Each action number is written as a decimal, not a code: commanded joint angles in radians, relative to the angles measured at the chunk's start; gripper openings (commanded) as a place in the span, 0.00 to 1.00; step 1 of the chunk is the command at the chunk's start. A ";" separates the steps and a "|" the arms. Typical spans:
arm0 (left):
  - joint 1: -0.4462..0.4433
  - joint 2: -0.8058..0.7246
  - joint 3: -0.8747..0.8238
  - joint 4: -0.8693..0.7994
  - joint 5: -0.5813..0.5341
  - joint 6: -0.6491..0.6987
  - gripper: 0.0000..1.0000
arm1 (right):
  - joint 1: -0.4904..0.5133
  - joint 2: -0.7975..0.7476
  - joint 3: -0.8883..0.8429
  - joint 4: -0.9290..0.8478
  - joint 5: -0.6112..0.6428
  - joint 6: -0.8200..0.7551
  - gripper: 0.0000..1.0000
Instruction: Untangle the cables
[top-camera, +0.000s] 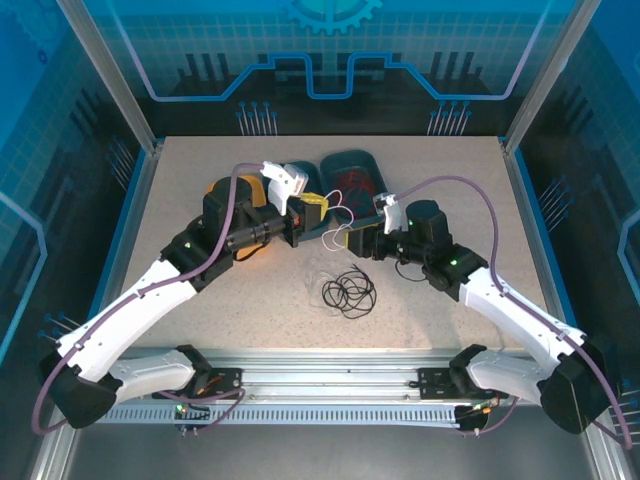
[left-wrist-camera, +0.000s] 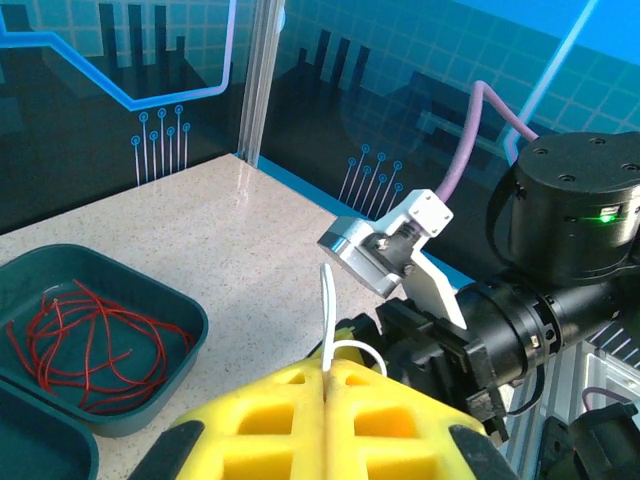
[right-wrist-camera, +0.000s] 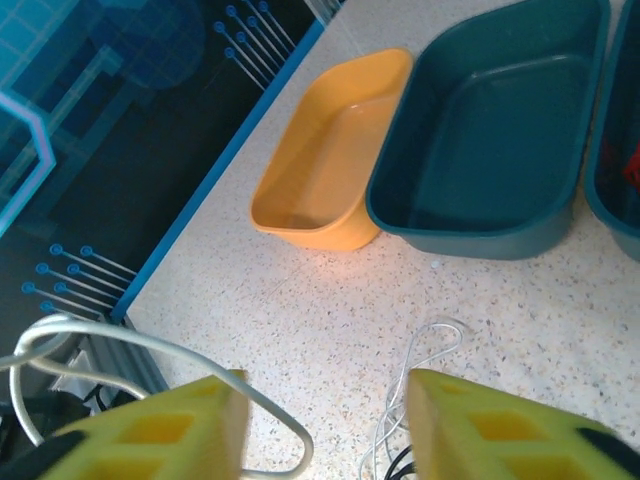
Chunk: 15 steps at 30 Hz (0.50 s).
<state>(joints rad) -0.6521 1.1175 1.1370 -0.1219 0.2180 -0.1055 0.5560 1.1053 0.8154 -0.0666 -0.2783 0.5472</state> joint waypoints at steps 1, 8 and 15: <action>0.017 -0.028 -0.019 0.032 -0.020 -0.020 0.00 | 0.004 0.008 -0.011 -0.004 0.091 0.012 0.32; 0.085 -0.047 -0.035 0.026 -0.246 -0.097 0.00 | -0.026 0.021 0.027 -0.213 0.336 0.113 0.14; 0.167 -0.032 -0.059 0.026 -0.407 -0.175 0.00 | -0.073 0.040 0.036 -0.359 0.429 0.246 0.19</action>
<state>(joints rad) -0.5102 1.0866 1.0878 -0.1223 -0.0727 -0.2295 0.4969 1.1427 0.8288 -0.3317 0.0746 0.7235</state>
